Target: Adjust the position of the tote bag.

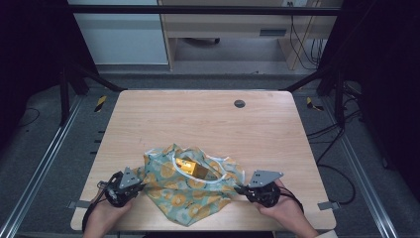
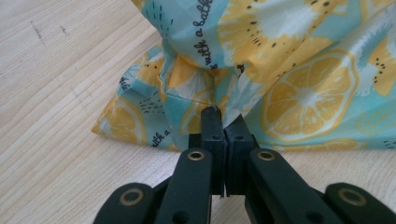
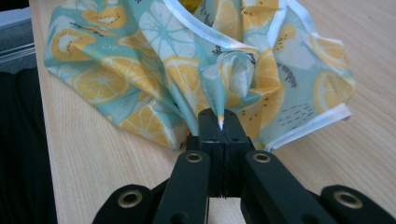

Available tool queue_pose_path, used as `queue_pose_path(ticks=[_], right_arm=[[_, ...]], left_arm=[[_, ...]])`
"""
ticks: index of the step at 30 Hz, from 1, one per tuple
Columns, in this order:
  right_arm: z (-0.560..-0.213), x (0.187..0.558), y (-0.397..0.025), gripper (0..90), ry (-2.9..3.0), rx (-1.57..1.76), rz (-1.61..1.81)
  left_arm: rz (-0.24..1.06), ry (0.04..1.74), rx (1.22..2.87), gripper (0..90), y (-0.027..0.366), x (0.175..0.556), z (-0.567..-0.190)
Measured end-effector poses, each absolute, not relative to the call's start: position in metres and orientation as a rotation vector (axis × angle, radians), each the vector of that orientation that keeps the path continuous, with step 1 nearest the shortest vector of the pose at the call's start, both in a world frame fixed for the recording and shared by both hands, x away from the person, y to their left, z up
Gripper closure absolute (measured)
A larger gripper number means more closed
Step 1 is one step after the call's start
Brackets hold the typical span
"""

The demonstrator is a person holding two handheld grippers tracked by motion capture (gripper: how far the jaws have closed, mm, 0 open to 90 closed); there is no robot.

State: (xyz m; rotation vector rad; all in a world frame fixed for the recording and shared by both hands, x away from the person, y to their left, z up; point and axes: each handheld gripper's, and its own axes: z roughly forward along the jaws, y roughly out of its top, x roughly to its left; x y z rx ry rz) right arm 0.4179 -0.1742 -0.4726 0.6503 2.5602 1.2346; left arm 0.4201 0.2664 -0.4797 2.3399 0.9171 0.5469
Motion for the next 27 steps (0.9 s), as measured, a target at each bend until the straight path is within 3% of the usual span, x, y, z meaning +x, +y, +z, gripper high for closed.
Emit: queue_pose_path(ticks=[7,12,14,15,16,18,19,20,23,27], right_arm=[[-0.475,0.418,-0.172,89.3,2.58,0.662,1.217],[-0.476,0.419,-0.174,83.4,2.573,0.685,1.213],[-0.476,0.419,-0.175,77.6,2.561,0.705,1.218],[-0.475,0.419,-0.175,73.2,2.555,0.714,1.219],[-0.475,0.42,-0.177,63.3,2.542,0.747,1.222],[-0.475,0.42,-0.177,58.3,2.535,0.759,1.225],[-0.476,0.42,-0.179,48.6,2.527,0.779,1.226],[-0.476,0.42,-0.179,48.6,2.527,0.779,1.226],[-0.476,0.418,-0.18,33.4,2.511,0.795,1.214],[-0.476,0.415,-0.179,20.3,2.505,0.832,1.196]], left_arm=[[0.544,0.93,2.334,87.7,0.268,0.421,-0.48],[0.538,0.945,2.316,83.2,0.268,0.42,-0.48],[0.54,0.951,2.308,78.1,0.268,0.42,-0.48],[0.546,0.967,2.29,73.0,0.268,0.419,-0.479],[0.543,0.98,2.266,61.4,0.267,0.419,-0.479],[0.543,0.984,2.246,57.4,0.267,0.418,-0.477],[0.543,0.984,2.239,48.0,0.267,0.418,-0.476],[0.532,0.99,2.225,48.0,0.267,0.417,-0.476],[0.523,0.992,2.181,37.0,0.268,0.417,-0.473],[0.525,0.988,2.126,22.2,0.266,0.415,-0.468]])
